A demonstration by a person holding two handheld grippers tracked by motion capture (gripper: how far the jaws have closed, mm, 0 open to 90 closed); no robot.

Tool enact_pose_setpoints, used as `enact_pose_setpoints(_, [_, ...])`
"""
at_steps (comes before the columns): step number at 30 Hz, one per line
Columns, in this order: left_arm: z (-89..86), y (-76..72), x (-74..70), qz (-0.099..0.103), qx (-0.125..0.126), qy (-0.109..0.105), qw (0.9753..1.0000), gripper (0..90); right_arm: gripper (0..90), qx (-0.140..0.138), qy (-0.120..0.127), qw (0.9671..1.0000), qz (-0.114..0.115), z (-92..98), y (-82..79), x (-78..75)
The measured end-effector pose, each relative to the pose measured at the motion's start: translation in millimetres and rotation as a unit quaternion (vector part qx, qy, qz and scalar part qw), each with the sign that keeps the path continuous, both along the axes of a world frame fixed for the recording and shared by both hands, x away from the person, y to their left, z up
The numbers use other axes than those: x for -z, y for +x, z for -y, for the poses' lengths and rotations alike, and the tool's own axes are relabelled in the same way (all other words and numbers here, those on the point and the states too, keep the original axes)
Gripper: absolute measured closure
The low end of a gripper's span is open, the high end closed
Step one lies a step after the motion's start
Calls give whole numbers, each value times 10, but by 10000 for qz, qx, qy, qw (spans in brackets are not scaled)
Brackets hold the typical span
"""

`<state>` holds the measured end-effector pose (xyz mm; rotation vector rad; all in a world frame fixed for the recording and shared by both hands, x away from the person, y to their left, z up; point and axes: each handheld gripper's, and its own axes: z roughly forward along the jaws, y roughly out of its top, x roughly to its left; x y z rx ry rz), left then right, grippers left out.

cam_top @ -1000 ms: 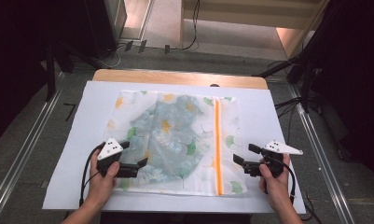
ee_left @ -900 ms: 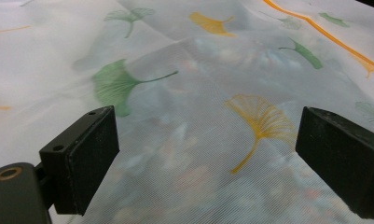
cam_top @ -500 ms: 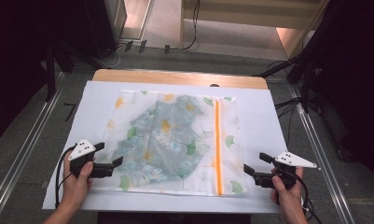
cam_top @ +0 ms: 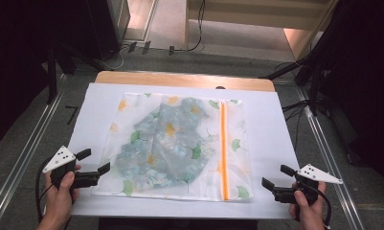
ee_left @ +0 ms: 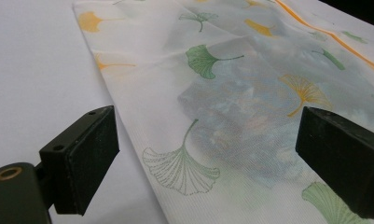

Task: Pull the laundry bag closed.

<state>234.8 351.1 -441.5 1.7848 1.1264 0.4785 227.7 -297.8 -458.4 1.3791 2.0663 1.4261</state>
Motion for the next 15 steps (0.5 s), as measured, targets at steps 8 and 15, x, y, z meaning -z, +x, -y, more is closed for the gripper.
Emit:
enact_pose_setpoints(8, [-49, -24, -33, 87, -64, 12, 9999, 63, 0, 338, -159, 9993, -43, 69, -43, -2])
enact_pose_setpoints(15, [-93, 26, 9, -111, -229, -32, 9997, 63, 0, 295, -176, 9994, -89, 68, -7, 32])
